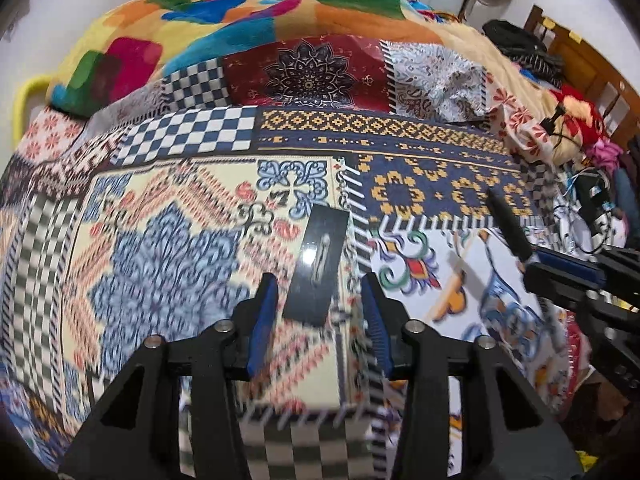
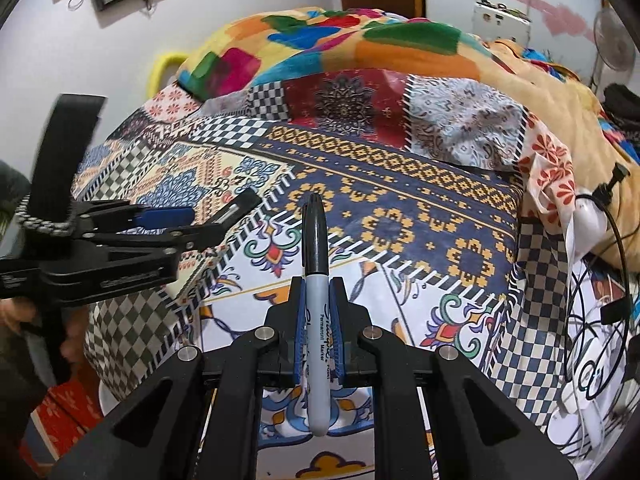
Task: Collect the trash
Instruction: 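Grasp the black marker with the right gripper while the left grasps the black card, then carry the marker and black card down over the white bucket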
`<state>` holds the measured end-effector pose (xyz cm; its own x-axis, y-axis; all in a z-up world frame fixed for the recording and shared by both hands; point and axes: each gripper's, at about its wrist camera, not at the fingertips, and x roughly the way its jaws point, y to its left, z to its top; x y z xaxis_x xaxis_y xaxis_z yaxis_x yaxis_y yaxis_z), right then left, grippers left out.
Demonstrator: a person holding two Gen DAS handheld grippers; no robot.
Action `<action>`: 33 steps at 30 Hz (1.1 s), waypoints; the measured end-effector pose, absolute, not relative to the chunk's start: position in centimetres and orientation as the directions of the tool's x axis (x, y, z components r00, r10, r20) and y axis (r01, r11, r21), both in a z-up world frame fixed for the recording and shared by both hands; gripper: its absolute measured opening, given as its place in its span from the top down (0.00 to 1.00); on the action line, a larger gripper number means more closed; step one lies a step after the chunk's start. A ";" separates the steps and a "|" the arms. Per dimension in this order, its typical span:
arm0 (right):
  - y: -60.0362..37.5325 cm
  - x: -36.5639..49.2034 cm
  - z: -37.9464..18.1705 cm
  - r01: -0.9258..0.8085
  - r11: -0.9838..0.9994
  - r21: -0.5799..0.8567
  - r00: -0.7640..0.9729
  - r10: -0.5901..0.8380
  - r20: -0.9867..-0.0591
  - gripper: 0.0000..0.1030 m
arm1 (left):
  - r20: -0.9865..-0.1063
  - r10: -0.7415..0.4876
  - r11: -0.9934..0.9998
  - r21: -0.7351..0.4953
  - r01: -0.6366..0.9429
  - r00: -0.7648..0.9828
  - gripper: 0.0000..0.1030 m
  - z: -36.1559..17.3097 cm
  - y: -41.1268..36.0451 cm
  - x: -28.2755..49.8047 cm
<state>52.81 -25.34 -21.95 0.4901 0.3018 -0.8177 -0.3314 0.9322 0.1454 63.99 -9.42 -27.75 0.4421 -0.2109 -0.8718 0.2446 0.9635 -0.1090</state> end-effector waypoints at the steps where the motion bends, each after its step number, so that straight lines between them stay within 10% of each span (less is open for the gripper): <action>1: -25.4 52.9 -22.0 -0.329 0.932 0.151 0.489 0.305 -0.817 0.90 | -0.877 -0.208 0.963 -0.105 0.249 0.434 0.69 -28.0 -9.6 64.4; 17: -25.9 52.1 -21.0 -0.301 0.936 0.181 0.485 0.313 -0.816 0.89 | -0.888 -0.125 0.979 -0.039 0.200 0.442 0.77 -27.6 -11.0 63.4; 33: -24.1 46.1 -10.5 -0.349 0.927 0.139 0.594 0.333 -0.732 0.90 | -0.764 -0.167 0.980 -0.062 0.188 0.624 0.77 -13.7 -9.7 52.3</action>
